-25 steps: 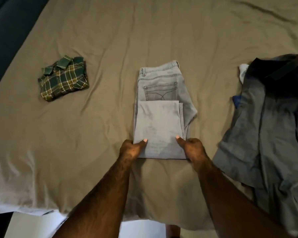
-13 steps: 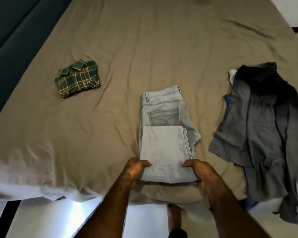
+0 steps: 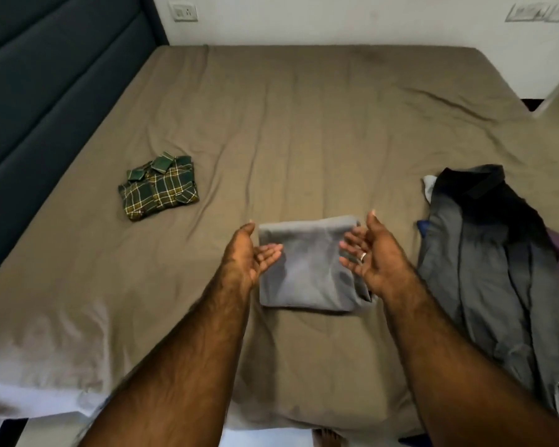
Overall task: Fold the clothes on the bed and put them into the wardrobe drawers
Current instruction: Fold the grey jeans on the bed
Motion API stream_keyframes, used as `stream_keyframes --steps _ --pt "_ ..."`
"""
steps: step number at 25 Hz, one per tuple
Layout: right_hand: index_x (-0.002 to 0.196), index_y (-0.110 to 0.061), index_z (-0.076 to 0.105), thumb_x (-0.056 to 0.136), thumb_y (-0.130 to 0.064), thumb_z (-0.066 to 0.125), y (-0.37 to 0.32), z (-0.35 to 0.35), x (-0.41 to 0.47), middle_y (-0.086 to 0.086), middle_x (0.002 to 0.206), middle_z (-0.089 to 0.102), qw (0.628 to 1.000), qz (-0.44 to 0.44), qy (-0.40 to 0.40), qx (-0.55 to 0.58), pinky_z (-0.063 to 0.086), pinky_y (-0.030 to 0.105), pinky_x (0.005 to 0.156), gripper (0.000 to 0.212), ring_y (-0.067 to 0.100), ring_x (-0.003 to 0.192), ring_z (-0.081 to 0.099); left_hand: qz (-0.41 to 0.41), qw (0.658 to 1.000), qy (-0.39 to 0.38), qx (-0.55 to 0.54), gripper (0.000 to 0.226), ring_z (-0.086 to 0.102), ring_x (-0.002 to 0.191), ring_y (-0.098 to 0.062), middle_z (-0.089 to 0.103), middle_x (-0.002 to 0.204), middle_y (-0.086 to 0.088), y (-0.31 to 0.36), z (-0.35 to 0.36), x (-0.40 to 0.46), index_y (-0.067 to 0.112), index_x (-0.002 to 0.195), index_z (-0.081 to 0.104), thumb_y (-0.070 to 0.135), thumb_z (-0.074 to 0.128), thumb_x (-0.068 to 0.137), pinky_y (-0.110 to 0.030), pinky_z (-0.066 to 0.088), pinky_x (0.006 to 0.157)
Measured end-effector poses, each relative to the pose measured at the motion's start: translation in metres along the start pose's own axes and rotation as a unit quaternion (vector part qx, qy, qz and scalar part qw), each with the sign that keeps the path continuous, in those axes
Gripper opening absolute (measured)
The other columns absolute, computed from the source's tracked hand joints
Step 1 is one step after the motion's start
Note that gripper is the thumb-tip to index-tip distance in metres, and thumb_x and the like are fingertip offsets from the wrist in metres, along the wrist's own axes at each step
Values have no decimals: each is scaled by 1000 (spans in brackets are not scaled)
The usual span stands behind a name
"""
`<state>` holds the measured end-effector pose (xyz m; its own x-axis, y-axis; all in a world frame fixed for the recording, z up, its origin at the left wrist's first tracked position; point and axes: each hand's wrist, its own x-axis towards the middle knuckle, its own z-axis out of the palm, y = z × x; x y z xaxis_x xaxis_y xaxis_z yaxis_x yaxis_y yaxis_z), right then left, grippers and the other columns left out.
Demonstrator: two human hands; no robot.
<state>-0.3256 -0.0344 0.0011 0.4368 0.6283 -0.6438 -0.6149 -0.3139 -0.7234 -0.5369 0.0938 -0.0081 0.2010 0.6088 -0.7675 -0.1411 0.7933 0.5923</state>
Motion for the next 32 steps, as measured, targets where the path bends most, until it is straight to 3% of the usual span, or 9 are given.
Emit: stream_keyframes --steps 4,8,11,13,15,18,21,25,32 --pt "130 -33 65 68 -75 81 40 2 75 -7 130 65 947 -123 3 -296 48 49 113 77 20 127 61 56 938 125 320 90 71 98 -34 70 112 -13 -16 9 77 4 133 59 68 78 72 -37 57 78" --pt "167 -25 14 72 -71 71 117 -20 110 10 175 12 664 -247 -98 -699 23 49 127 121 33 160 17 -57 945 123 297 80 74 94 -29 77 111 -9 -80 -16 117 2 107 73 56 95 52 -38 61 86" --pt "168 -25 -3 76 -65 73 153 -16 123 19 174 1 564 -260 -47 -782 25 63 122 126 45 159 10 -74 960 116 244 38 74 84 -32 78 96 -11 -81 0 138 1 94 73 22 95 71 -36 60 71" --pt "161 -13 34 84 -52 65 160 -14 132 24 155 49 614 -348 1 -708 50 57 106 92 46 137 54 -47 978 58 196 28 77 88 -36 80 98 -17 -62 20 136 0 97 78 13 90 75 -39 62 75" --pt "136 -15 65 92 -36 62 134 -4 140 12 123 74 766 -394 33 -507 60 40 90 49 34 108 73 12 990 42 131 21 76 91 -32 79 104 -17 -35 36 129 5 99 80 22 81 87 -36 59 81" --pt "116 -12 73 93 -1 72 62 50 148 10 112 77 974 -200 -5 -106 56 41 94 25 29 104 73 28 973 202 105 65 69 96 -30 74 114 -14 5 27 113 8 114 75 68 70 87 -38 56 89" --pt "135 -5 67 88 -5 73 19 103 148 17 130 72 980 -58 -60 181 52 52 106 48 36 120 69 -130 986 101 29 96 68 111 -36 73 123 -15 29 18 90 9 120 70 92 60 73 -55 49 109" --pt "143 -9 60 92 -11 67 17 152 148 17 135 70 965 12 -80 249 50 55 108 52 35 124 67 -18 987 -100 -125 53 65 128 -37 69 136 -17 74 12 100 8 139 66 41 65 98 -57 48 112" --pt "147 -4 55 87 -12 72 -20 263 223 20 138 67 965 -28 -73 251 55 52 103 62 38 128 65 121 989 -76 49 47 73 113 -38 76 120 -20 218 -9 196 1 130 68 -2 80 84 -52 58 100"
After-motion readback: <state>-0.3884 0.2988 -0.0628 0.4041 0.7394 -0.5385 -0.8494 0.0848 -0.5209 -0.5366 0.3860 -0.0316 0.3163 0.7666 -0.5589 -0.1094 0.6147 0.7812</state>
